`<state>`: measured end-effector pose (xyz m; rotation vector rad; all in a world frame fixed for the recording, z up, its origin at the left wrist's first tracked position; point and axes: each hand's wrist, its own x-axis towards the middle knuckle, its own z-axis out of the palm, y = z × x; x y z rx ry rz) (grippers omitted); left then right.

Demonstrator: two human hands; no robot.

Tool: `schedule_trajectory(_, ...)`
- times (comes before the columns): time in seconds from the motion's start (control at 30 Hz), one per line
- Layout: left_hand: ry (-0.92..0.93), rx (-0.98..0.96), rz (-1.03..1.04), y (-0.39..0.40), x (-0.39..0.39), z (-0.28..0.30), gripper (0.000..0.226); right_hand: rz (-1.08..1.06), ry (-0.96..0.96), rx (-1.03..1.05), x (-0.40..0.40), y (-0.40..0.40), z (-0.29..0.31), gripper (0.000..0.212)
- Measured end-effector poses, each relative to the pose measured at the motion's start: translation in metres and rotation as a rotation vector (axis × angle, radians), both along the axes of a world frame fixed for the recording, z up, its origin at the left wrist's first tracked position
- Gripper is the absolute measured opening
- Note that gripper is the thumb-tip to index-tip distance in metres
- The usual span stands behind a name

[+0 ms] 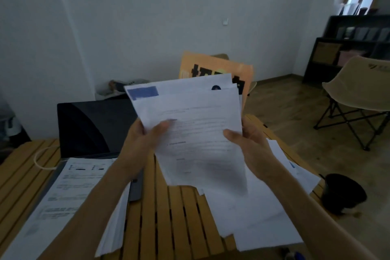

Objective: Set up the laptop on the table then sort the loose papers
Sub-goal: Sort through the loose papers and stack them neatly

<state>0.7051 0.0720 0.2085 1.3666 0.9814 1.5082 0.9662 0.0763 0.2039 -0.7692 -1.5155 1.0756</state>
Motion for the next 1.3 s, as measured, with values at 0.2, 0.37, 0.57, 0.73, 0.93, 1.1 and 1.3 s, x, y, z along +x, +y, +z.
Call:
schedule_trajectory(0.2, 0.043, -0.017, -0.168, -0.027, -0.028, -0.01, 0.081, 0.132, -0.058, 0.049, 0.011, -0.009, 0.01, 0.03)
schedule_trajectory(0.37, -0.048, -0.081, -0.144, -0.018, -0.018, -0.02, 0.071, 0.098, -0.019, -0.078, 0.012, 0.004, -0.007, 0.032)
schedule_trajectory(0.57, 0.127, 0.083, 0.1, -0.006, -0.014, -0.024, 0.027, 0.014, 0.068, -0.044, 0.002, 0.004, -0.02, 0.034)
schedule_trajectory(0.73, 0.086, 0.044, 0.016, -0.009, -0.012, -0.04, 0.04, -0.057, -0.004, -0.184, -0.015, 0.0, -0.051, 0.028)
schedule_trajectory(0.93, 0.133, -0.096, -0.026, -0.012, -0.011, -0.062, 0.043, -0.045, -0.045, -0.2, -0.024, -0.001, -0.062, 0.028)
schedule_trajectory(1.1, 0.143, -0.124, -0.002, -0.018, -0.019, -0.078, 0.043, 0.002, -0.118, -0.231, -0.016, -0.003, -0.078, 0.03)
schedule_trajectory(1.3, 0.221, -0.292, -0.113, -0.018, -0.021, -0.11, 0.041, 0.122, -0.339, -0.362, -0.011, -0.009, -0.123, 0.038)
